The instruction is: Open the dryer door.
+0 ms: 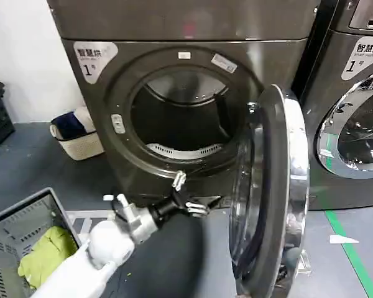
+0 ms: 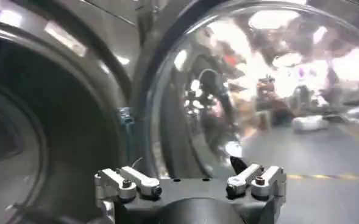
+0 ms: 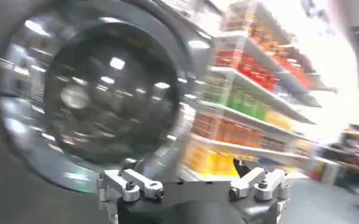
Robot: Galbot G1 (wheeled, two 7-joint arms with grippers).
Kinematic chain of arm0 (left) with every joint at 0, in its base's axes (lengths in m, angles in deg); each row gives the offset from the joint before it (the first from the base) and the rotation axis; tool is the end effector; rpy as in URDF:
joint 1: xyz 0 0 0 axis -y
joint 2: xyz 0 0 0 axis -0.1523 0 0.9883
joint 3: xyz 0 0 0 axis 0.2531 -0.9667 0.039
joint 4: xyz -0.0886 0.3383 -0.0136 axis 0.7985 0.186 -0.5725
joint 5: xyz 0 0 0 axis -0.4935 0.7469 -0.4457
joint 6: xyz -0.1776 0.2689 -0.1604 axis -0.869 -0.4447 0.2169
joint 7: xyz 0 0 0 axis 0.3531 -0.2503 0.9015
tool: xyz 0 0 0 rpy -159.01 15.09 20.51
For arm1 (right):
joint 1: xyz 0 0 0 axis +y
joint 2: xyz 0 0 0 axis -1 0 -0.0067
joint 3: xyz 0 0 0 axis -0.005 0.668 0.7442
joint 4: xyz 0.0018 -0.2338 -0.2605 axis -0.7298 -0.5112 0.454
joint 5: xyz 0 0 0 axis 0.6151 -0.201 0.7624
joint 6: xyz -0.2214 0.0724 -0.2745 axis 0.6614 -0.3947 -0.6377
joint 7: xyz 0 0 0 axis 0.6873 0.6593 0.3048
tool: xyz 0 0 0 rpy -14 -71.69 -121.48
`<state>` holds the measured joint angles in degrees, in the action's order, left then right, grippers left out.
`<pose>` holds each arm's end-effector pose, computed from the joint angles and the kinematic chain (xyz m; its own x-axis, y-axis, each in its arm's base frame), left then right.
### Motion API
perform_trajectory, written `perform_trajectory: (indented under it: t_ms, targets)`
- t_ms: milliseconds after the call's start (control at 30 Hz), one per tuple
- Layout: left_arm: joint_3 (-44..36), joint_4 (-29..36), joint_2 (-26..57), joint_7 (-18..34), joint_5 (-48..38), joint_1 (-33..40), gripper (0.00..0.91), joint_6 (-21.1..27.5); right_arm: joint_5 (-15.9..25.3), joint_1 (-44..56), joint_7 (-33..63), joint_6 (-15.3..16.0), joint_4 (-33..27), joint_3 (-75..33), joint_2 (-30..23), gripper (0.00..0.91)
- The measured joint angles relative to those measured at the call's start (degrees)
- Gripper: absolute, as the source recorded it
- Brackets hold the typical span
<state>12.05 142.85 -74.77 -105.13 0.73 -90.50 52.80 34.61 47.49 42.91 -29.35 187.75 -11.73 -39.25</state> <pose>0.3194 -0.0438 -0.2260 -0.4941 0.8630 -0.1054 0.8508 0.5049 0.1454 0.0045 -0.2632 -0.2117 -0.6502 0.7566 -0.0690 0.7317 0.5992 -0.3249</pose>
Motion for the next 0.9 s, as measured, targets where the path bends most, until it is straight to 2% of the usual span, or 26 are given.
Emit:
perform_trajectory:
  t_ms: [267,467,900]
  targets:
    - [-5.8,-5.3,-3.6,1.5,0.4,6.9,0.907,1.0,0.6,-1.6,1.6,2.4,-1.3,-3.7,-2.9,0.907]
    - [-8.9,-8.9,-6.1,1.7,0.7,10.6,0.907,1.0,1.9,-2.7,4.2,1.3,-2.9,-6.3,-3.5,0.907]
    - [-14.3,-16.8,-13.2,3.0,1.1,18.6,0.907,1.2,5.3,-3.8,14.2,1.2,-6.5,-11.9,-4.5,0.907]
